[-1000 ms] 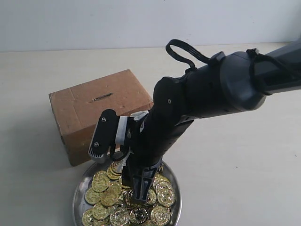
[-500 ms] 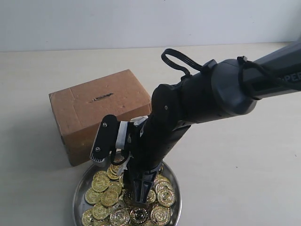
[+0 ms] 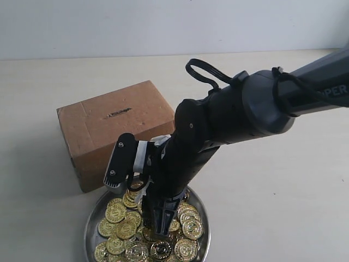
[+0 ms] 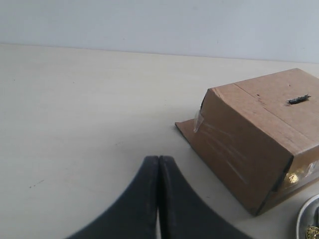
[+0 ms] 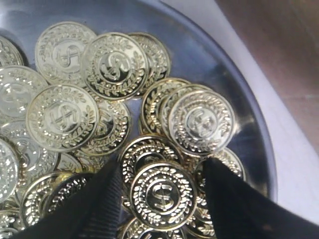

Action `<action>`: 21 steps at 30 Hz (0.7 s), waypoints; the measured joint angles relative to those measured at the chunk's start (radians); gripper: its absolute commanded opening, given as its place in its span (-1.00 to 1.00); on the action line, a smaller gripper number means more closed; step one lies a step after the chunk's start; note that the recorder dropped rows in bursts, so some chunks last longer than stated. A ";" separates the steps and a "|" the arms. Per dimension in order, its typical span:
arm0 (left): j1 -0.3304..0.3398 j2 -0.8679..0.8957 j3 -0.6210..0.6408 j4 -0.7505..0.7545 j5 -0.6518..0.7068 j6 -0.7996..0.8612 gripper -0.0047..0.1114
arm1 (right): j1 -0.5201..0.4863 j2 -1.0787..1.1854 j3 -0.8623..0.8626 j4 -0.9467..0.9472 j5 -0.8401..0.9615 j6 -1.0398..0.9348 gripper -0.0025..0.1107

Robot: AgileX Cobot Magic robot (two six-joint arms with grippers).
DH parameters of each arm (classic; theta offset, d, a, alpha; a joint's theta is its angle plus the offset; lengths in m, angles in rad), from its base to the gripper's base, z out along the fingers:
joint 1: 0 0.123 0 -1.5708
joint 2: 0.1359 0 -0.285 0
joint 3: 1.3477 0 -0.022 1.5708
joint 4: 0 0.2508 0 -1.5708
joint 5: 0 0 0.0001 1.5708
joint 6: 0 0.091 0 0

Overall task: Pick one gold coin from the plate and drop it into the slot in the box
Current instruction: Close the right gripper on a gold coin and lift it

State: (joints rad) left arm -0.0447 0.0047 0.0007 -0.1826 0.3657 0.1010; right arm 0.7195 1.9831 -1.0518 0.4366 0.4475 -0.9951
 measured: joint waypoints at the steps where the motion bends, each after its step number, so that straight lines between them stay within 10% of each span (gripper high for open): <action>1: 0.000 0.000 0.000 0.000 0.000 0.000 -0.92 | 0.000 0.000 0.000 0.000 0.000 0.000 -0.12; 21: 0.000 0.000 0.000 0.000 0.000 0.000 -0.92 | 0.000 0.000 0.000 0.002 0.000 0.000 -0.43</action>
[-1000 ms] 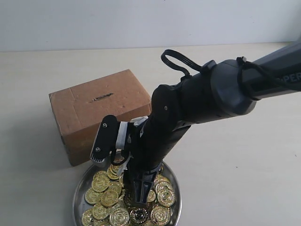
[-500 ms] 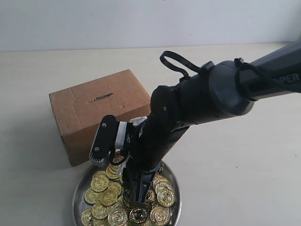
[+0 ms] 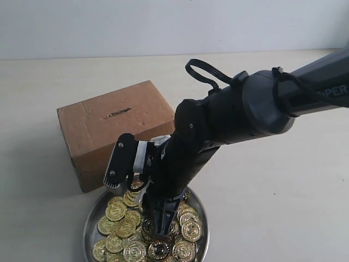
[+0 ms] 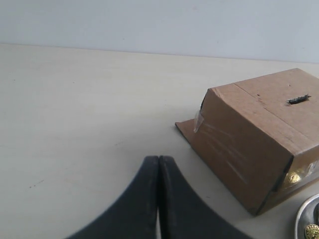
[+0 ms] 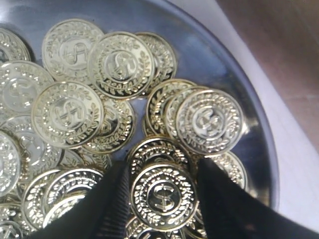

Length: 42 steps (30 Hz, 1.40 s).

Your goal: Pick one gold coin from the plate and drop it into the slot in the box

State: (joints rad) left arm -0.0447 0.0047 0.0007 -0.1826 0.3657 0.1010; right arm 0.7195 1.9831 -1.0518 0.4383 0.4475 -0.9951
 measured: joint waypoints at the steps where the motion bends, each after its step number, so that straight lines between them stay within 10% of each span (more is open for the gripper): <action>1: 0.000 0.000 0.000 0.000 0.000 0.000 -0.92 | 0.000 -0.002 0.000 0.000 0.002 0.000 -0.43; 33: 0.000 0.000 0.000 -0.009 -0.029 -0.011 -0.92 | 0.000 -0.274 0.000 0.204 0.400 -0.050 -0.43; 42: 0.000 0.000 0.001 -0.485 -0.267 -0.185 -0.92 | 0.000 -0.274 0.000 0.208 0.418 -0.053 -0.43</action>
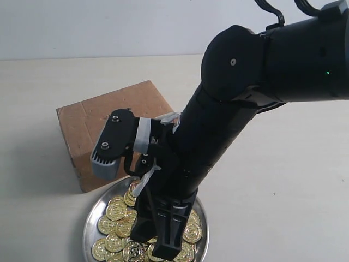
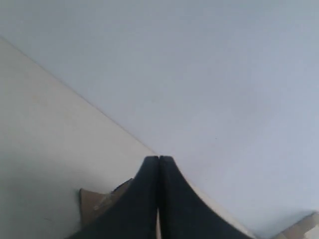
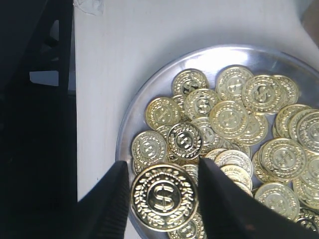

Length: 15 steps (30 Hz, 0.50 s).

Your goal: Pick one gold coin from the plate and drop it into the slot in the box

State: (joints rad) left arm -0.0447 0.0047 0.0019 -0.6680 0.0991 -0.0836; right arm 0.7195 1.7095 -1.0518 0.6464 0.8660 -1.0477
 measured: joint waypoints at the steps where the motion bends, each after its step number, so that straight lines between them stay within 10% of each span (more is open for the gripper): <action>1: 0.000 0.000 0.000 -0.025 0.000 -0.013 -0.92 | 0.000 0.000 0.000 0.000 0.000 0.000 -0.43; 7: 0.000 0.005 -0.006 -0.225 0.202 0.011 -0.91 | 0.000 0.000 0.000 0.002 0.000 -0.014 -0.43; 15: 0.000 0.179 -0.113 -0.643 0.439 0.443 -0.91 | 0.000 0.000 0.000 0.004 0.000 -0.014 -0.43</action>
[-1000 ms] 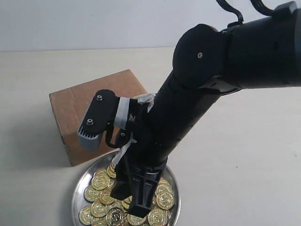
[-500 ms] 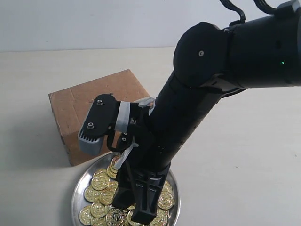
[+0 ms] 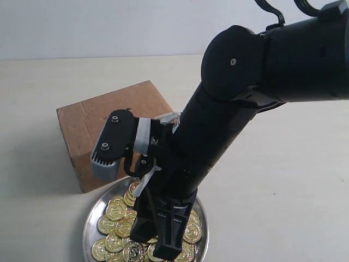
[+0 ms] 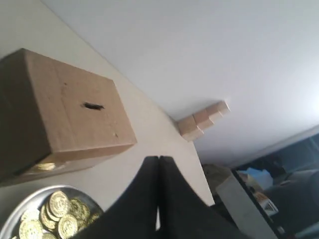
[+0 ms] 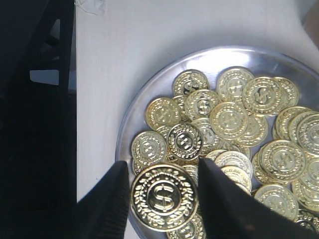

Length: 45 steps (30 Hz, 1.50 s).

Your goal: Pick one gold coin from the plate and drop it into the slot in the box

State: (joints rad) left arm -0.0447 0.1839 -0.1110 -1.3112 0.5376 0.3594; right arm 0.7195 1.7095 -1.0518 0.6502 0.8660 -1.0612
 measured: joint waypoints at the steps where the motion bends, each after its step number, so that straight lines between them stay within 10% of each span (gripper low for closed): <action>1: 0.000 0.036 -0.018 -0.026 0.029 0.042 -0.91 | 0.000 0.000 0.000 0.000 0.000 0.000 -0.43; 15: 0.000 0.722 -0.093 -0.077 0.218 0.412 -0.80 | 0.000 0.000 0.000 0.000 -0.009 -0.008 -0.43; 23: 0.000 1.126 -0.266 -0.093 0.482 0.505 0.07 | 0.000 0.000 0.000 0.000 -0.054 -0.008 -0.43; 45: -0.141 1.453 -0.429 -0.123 0.640 0.542 0.05 | 0.000 0.000 0.000 -0.002 -0.213 -0.012 -0.43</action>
State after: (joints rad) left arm -0.1858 1.6367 -0.5398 -1.4347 1.1781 0.9011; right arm 0.7195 1.7095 -1.0518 0.6484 0.6533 -1.0734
